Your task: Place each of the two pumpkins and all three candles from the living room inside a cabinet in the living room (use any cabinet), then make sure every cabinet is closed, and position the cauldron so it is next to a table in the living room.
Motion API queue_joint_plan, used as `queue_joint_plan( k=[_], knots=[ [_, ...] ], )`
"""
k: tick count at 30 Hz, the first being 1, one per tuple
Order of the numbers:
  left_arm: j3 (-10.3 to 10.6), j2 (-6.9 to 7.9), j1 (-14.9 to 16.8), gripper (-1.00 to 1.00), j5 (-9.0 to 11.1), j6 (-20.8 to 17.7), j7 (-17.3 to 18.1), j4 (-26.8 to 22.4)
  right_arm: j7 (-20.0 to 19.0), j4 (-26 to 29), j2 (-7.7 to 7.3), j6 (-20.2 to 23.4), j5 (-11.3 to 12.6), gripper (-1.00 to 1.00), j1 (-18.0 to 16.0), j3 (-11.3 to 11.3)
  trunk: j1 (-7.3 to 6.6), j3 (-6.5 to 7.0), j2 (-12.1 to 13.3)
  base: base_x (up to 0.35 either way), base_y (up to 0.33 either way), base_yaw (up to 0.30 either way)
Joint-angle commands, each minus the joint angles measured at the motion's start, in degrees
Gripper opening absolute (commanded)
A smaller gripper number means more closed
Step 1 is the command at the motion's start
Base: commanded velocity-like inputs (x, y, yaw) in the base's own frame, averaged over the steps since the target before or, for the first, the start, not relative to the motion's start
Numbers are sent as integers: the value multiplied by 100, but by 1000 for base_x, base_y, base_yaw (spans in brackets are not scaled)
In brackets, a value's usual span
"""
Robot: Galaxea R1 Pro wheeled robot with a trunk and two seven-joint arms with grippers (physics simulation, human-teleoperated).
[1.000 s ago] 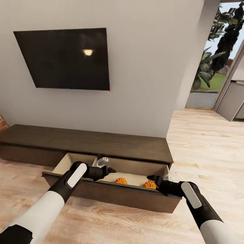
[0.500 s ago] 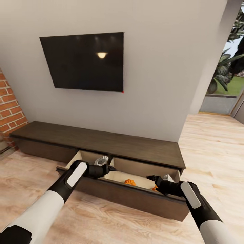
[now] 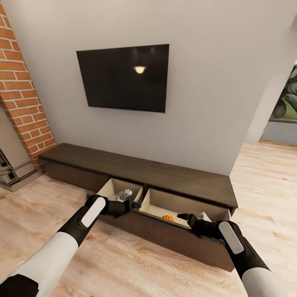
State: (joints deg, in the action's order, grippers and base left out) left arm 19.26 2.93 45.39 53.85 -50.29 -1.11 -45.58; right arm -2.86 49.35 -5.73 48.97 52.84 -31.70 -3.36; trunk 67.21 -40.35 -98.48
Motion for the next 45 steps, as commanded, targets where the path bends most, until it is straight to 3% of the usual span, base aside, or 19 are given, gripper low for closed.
queue_joint_plan(
  k=[1, 15, 36, 45],
  knots=[
    [18, 5, 5, 100, 19, -7, -12, -4, -30, 3, 18, 28, -34, 100, -3, 4, -4, -4, -3, -294, 0, 64],
    [16, 5, 5, 100, 37, -7, -12, 5, -30, 12, 46, 25, -37, 100, -3, 54, -4, 12, -3, -319, 0, 46],
    [1, 16, 4, 100, 92, -7, -12, 9, -21, 13, 56, 25, -37, 100, -3, 63, -4, 100, -3, -159, 0, 257],
    [-120, 18, 5, 100, 99, -7, -9, 66, -21, 13, 114, 25, -45, 100, -3, 177, -201, 301, 358, -9, 0, 269]
  ],
)
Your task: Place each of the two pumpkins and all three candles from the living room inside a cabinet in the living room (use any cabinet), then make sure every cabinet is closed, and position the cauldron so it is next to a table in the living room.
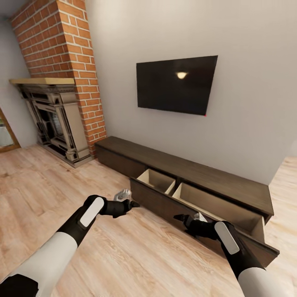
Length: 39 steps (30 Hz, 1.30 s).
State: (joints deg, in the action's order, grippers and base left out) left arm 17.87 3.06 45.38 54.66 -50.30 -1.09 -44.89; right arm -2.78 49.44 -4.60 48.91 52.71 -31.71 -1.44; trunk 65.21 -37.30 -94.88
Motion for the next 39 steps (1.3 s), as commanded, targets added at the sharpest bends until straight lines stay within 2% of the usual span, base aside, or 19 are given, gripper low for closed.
queue_joint_plan(
  k=[1, 8, 17, 25, 39],
  knots=[
    [-19, 6, 5, 100, 16, -6, -12, 0, -29, 4, 1, 31, -33, 100, -2, -9, -23, 17, 39, -63, 0, 269],
    [-165, 4, 6, 100, 8, -4, -18, 8, -29, 11, 4, 31, -33, 100, -2, 11, -177, 180, 320, -234, 0, 235],
    [-166, 7, 11, 100, -27, -7, -12, 5, -37, 5, -4, -168, -22, 100, -2, 12, -375, 421, 681, -100, 0, -20],
    [-143, 4, 8, 100, -34, -6, -11, 6, -38, 4, -5, -203, -23, 100, -2, 19, -375, 495, 681, 14, 8, -116],
    [-99, 1, 9, 100, -35, -8, 6, -11, -38, -5, -5, -206, -19, 100, -2, -6, -375, 625, 681, 226, 108, -124]
  ],
)
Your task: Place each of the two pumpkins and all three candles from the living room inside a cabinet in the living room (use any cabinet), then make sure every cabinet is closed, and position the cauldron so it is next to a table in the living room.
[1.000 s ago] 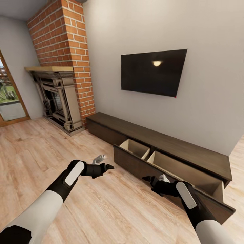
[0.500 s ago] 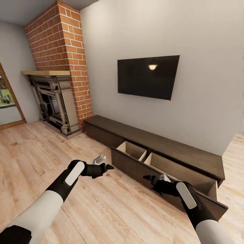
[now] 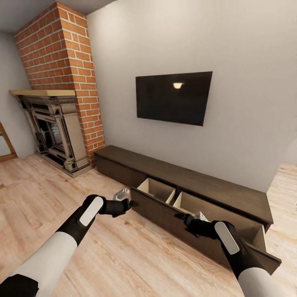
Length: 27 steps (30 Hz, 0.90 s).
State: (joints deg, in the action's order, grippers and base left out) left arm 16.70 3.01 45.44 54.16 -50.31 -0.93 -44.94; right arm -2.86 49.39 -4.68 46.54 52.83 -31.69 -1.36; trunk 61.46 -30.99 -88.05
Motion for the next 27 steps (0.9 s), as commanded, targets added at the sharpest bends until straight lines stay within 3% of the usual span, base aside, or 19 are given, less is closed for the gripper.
queue_joint_plan(
  k=[1, 12, 27],
  knots=[
    [20, 7, 3, 100, 15, -9, -7, -12, -30, 0, 2, 30, -30, 100, -4, -18, 1, 3, -3, 84, 29, -124],
    [26, -4, 5, 100, 16, -14, 5, -27, -30, 0, -6, 30, 3, 100, 3, -46, 1, 72, -3, 21, 7, -95],
    [26, 5, 7, 100, 16, -14, 5, -40, -30, -8, -7, 30, 25, 100, 5, -78, 1, 153, -3, 1, 10, -237]
  ],
)
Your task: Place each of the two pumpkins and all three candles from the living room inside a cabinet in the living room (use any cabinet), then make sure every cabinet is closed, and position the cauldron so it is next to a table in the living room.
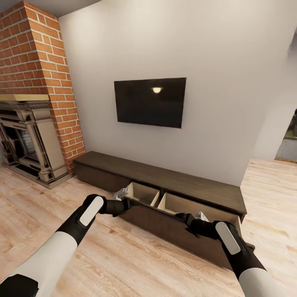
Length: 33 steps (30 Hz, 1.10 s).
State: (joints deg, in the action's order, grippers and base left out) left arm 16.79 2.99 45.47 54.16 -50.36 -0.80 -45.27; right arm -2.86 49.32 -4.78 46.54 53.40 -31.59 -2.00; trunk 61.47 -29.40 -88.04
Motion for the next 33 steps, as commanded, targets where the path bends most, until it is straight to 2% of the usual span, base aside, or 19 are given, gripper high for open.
queue_joint_plan(
  k=[1, 33],
  knots=[
    [17, 8, 2, 100, 15, -9, -8, -7, -30, -1, 3, 30, -32, 100, -5, -13, 0, -1, -3, 0, 67, -252],
    [17, -17, 5, 100, 14, -5, -1, -32, -30, -28, -6, 26, -23, 100, -5, -44, 0, 174, -3, 0, 10, -252]
  ],
)
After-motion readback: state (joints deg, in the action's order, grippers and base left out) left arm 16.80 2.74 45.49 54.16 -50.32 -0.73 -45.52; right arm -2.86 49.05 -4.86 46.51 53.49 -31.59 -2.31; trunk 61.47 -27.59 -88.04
